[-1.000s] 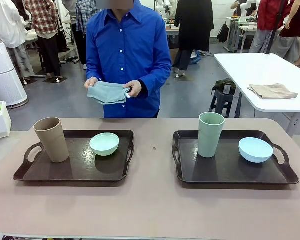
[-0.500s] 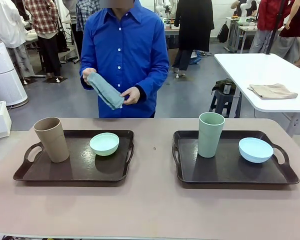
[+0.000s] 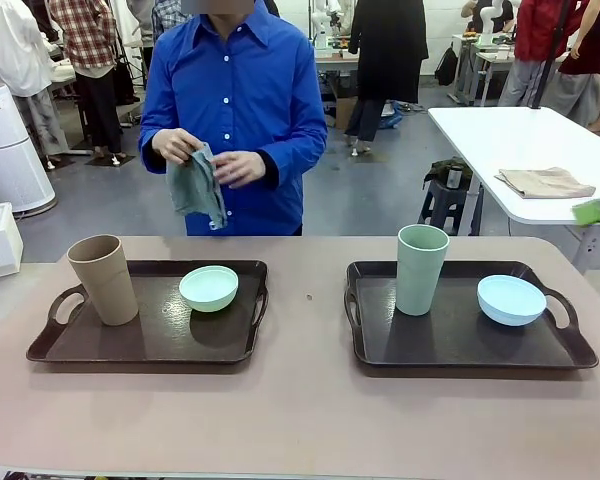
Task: Set up a tray with a mat and arrange the tableware.
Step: Pick up the Picnic Bowl and Reusable plastic cup from the Handle tray in front of the human's position and hold them in the air.
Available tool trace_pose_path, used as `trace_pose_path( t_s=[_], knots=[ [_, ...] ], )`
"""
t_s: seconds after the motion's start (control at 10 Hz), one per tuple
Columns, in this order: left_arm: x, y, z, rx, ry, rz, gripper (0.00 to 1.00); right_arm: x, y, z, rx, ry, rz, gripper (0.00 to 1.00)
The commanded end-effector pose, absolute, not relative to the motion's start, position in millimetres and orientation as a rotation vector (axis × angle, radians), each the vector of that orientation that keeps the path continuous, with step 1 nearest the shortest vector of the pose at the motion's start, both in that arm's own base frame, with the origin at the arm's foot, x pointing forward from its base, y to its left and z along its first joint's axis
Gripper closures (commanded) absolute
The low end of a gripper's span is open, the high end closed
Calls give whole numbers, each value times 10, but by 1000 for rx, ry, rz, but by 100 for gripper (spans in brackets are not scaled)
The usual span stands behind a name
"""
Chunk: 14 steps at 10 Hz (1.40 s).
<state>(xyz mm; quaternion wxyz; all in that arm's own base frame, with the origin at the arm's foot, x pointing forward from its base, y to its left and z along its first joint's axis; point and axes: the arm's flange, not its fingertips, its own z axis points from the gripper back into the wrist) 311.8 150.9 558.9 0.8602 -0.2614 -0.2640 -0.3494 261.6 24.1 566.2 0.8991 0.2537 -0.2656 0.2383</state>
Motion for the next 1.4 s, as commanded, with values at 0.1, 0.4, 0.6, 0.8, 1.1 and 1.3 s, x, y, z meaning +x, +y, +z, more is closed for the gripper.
trace_pose_path(
  t_s=[0.1, 0.4, 0.6, 0.8, 1.1, 1.3],
  knots=[
    [3108, 1521, 5966, -507, -474, -982, 0, 2584, 1379, 5777, 408, -493, 600, 0],
    [3336, 1494, 5799, -505, -389, -991, 0, 2796, 2361, 5660, 341, -413, 484, 0],
    [3415, 1491, 5558, -501, -363, -1000, 0, 3044, 2941, 5530, 262, -443, 317, 0],
    [3402, 1499, 5500, -522, -373, -1049, 0, 3325, 3176, 5341, 273, -391, 227, 0],
    [3463, 1467, 5511, -534, -364, -1023, 0, 3344, 3097, 5223, 274, -386, 229, 0],
    [3463, 1467, 5511, -534, -364, -1023, 0, 3344, 3097, 5223, 274, -386, 229, 0]
  ],
)
